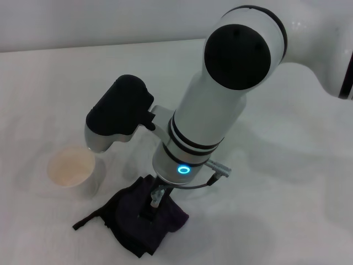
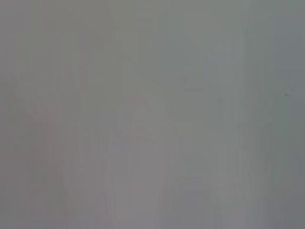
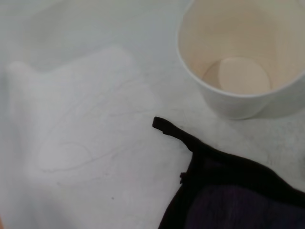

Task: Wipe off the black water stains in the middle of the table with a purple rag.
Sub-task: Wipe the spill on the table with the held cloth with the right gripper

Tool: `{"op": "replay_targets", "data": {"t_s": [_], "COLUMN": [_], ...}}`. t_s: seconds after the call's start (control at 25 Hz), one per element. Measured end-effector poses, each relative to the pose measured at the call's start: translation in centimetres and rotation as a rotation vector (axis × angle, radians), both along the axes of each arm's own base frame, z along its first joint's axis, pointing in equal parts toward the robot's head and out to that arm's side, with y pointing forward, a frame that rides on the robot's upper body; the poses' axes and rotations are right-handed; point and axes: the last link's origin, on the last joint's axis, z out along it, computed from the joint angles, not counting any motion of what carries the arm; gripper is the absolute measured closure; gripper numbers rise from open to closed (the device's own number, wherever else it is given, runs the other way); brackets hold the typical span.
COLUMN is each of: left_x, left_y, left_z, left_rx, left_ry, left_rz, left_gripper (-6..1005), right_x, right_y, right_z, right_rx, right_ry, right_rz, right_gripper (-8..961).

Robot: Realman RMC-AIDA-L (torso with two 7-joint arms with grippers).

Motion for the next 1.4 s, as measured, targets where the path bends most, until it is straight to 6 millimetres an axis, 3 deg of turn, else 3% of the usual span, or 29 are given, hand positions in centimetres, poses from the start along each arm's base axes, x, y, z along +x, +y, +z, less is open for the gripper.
{"op": "replay_targets", "data": {"t_s": [0.32,0.92,1.12,1.4], "left_x": [-0.1,-0.3,-0.2,-0.1], "left_y": [-0.1,0.1,0.3,0.5], "left_z": [0.1,0.4,0.4,0.5], "left_rx": [0.004,0.011,0.010,0.012], "left_ry": [0.000,0.003,0.003,0.006], "left_rz": [0.003,0.014,0.011,0.007], "left_gripper": [123,122,122,122], "right_x": [1.5,4.9,4.0,2.0], "right_y": [1.6,5.9,5.5,2.9], "right_z": [0.6,5.7,5.4,3.3], "right_rx": [0.063,0.306,0.286,0.124], "right_ry": [-0.057,-0.278,-0.251,-0.122], "right_rz": [-0.021,-0.046,-0.025,-0.011], "right_gripper": [912,914,917,918]}}
